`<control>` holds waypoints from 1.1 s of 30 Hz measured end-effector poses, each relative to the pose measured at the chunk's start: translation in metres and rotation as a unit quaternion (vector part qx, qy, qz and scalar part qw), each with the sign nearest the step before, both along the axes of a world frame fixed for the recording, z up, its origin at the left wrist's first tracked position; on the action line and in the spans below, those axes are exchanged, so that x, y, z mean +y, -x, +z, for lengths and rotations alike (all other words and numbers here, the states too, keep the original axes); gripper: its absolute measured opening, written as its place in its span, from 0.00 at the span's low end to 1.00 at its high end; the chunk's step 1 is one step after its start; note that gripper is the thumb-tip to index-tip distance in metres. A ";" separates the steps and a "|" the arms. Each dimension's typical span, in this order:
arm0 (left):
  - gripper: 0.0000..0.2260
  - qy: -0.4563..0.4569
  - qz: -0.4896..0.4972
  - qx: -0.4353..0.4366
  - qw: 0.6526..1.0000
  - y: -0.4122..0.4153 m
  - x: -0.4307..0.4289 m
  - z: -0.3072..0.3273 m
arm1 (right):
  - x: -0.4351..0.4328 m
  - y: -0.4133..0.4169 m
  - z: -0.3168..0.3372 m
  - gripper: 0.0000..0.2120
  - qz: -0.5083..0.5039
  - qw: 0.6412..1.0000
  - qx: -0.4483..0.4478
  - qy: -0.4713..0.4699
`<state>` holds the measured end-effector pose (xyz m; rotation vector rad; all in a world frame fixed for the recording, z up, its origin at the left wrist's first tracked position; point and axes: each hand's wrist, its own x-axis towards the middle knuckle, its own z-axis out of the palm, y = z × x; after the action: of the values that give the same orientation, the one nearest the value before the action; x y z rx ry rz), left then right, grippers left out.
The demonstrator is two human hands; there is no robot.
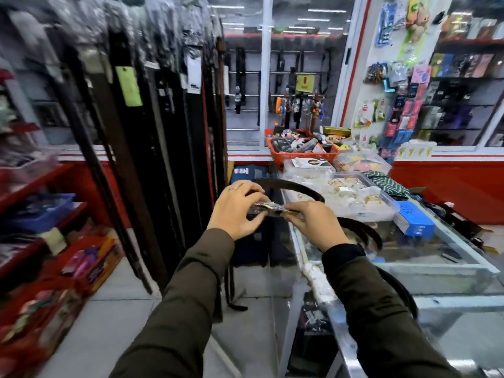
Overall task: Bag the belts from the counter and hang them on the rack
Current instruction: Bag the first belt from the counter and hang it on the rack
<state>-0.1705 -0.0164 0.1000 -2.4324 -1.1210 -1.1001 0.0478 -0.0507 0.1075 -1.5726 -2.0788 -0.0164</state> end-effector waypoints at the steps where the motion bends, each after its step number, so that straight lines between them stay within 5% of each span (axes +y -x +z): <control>1: 0.15 0.015 0.015 -0.029 0.999 0.012 -0.003 0.001 | 0.002 0.011 0.000 0.14 0.008 1.000 0.025 0.007; 4: 0.27 0.097 0.031 -0.198 0.975 0.036 -0.016 0.001 | 0.008 0.038 0.000 0.14 0.045 0.988 0.141 0.047; 6: 0.32 0.152 0.041 -0.352 0.922 0.045 -0.022 0.001 | 0.012 0.055 -0.001 0.12 0.092 0.967 0.223 0.077; 10: 0.17 0.310 -0.005 -0.565 0.765 0.053 -0.024 0.004 | 0.014 0.088 -0.003 0.08 0.159 0.933 0.305 0.102; 12: 0.15 0.350 -0.034 -0.596 0.722 0.057 -0.027 0.005 | 0.013 0.101 -0.003 0.05 0.178 0.923 0.323 0.107; 21: 0.13 0.293 -0.036 -0.555 0.778 0.089 -0.035 0.033 | 0.015 0.140 0.013 0.14 0.210 0.937 0.264 0.084; 26: 0.10 0.238 -0.060 -0.594 0.766 0.106 -0.041 0.057 | 0.021 0.169 0.036 0.15 0.206 0.858 0.461 0.093; 33: 0.06 0.248 -0.094 -0.609 0.748 0.147 -0.045 0.093 | 0.037 0.205 0.064 0.07 0.275 0.806 0.512 0.115</control>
<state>-0.3170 -0.0615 0.1926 -1.9586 -1.6068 -3.0044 -0.1574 -0.0141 0.1713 -0.6899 -1.5332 1.0784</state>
